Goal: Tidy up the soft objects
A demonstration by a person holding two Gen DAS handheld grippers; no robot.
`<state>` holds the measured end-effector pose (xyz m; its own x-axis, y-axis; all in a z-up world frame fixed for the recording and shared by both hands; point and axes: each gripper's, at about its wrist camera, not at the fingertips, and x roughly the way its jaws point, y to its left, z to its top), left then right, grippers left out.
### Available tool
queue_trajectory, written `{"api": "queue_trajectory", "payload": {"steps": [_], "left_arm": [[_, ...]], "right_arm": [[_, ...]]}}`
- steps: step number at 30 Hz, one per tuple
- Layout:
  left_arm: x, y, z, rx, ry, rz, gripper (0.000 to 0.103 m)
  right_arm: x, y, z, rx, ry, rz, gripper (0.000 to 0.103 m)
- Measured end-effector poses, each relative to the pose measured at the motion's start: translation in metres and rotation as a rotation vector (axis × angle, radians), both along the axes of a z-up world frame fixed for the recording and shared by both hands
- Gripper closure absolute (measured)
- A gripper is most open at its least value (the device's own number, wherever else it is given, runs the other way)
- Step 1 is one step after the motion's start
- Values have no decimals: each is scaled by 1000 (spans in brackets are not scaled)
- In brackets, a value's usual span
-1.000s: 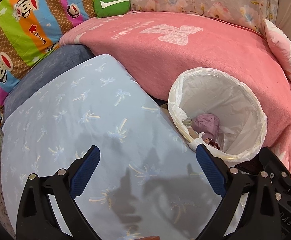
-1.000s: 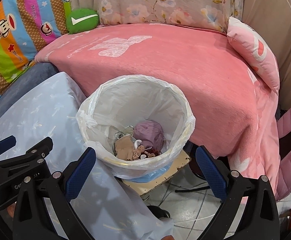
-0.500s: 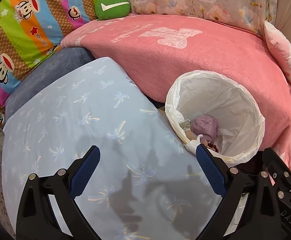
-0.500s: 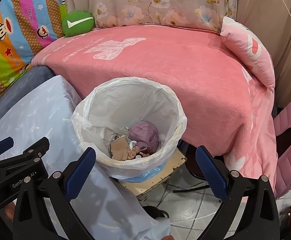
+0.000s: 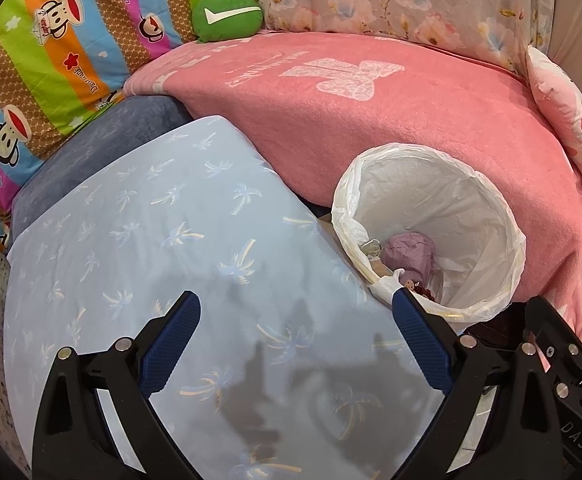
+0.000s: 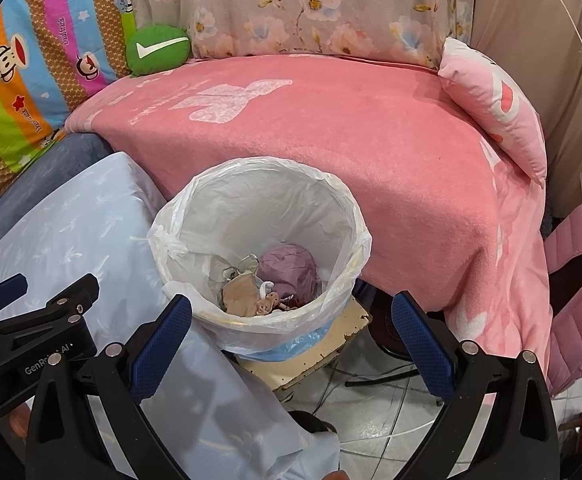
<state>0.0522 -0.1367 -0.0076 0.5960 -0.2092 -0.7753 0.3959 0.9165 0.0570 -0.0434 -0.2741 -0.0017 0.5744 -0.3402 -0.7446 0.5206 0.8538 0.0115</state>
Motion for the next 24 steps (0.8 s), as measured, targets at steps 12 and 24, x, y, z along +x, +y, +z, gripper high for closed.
{"api": "queue_trajectory", "payload": {"steps": [12,24], "left_arm": [[-5,2,3,-6,-10,-2,11],[-6,3,4,-9,-12,-1,10]], "right_arm": [[-4,4,4,-4,-9,-2,6],[-5,5,4,-5,-10,-3,6]]}}
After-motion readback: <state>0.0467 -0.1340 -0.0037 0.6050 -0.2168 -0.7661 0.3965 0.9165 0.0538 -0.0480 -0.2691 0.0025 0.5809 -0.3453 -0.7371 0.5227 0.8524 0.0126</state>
